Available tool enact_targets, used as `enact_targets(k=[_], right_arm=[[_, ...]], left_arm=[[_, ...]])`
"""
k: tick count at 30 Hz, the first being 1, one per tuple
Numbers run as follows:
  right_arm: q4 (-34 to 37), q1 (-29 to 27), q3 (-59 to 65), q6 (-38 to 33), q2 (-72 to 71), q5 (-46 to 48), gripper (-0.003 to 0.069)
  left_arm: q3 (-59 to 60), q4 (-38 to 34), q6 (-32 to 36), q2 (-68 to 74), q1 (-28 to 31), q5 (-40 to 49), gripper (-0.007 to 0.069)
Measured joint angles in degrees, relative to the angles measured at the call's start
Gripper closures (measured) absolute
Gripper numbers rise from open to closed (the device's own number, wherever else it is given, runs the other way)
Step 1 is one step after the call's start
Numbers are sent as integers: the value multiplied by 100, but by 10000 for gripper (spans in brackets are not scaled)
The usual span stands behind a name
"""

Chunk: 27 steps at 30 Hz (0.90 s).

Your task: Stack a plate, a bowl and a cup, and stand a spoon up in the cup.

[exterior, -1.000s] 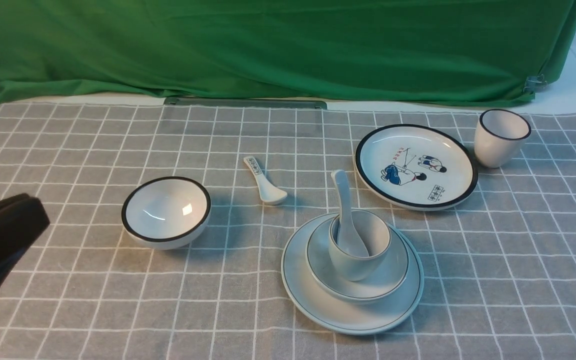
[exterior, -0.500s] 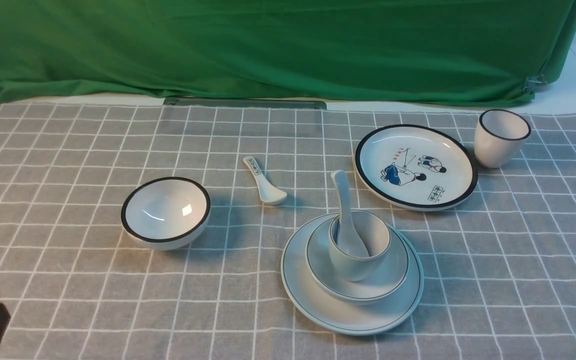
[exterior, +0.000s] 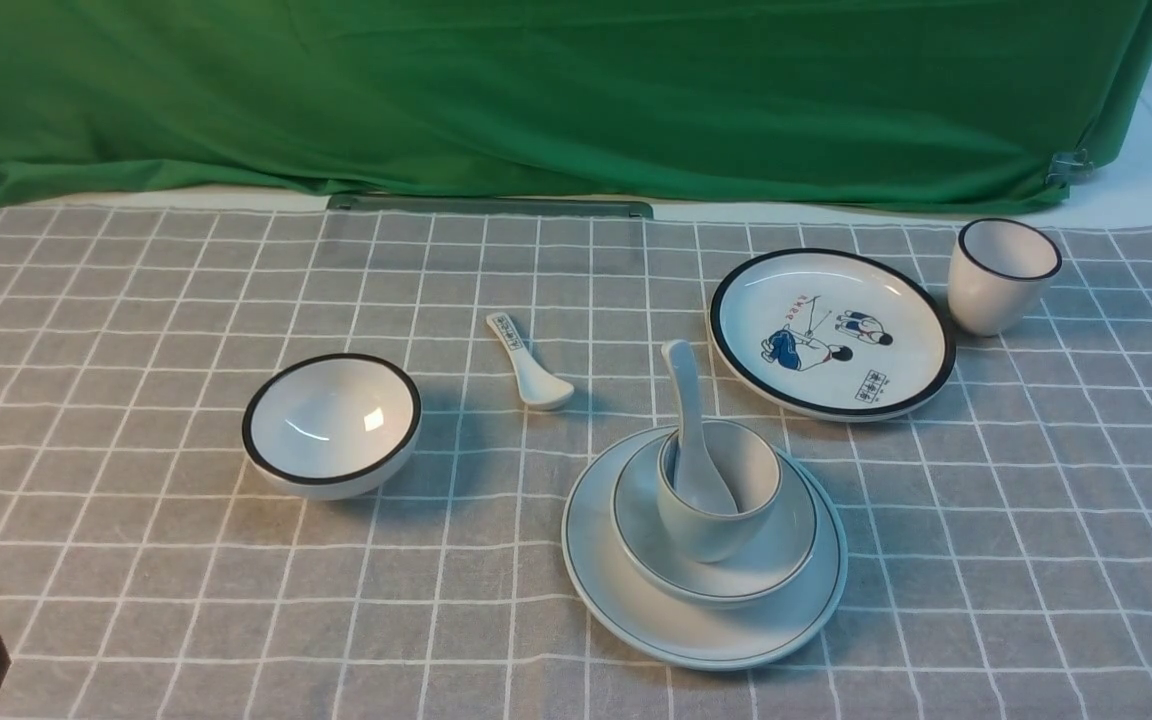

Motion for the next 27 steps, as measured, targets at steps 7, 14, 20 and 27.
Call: enact_targets(k=[7, 14, 20, 27], right_arm=[[0, 0, 0, 0, 0, 0, 491], [0, 0, 0, 0, 0, 0, 468], [-153, 0, 0, -188, 13, 131, 461], [-1301, 0, 5, 318, 526, 675, 445]], left_arm=[[0, 0, -33, 0, 0, 0, 613], [0, 5, -33, 0, 0, 0, 613], [0, 5, -33, 0, 0, 0, 613], [0, 5, -33, 0, 0, 0, 613]])
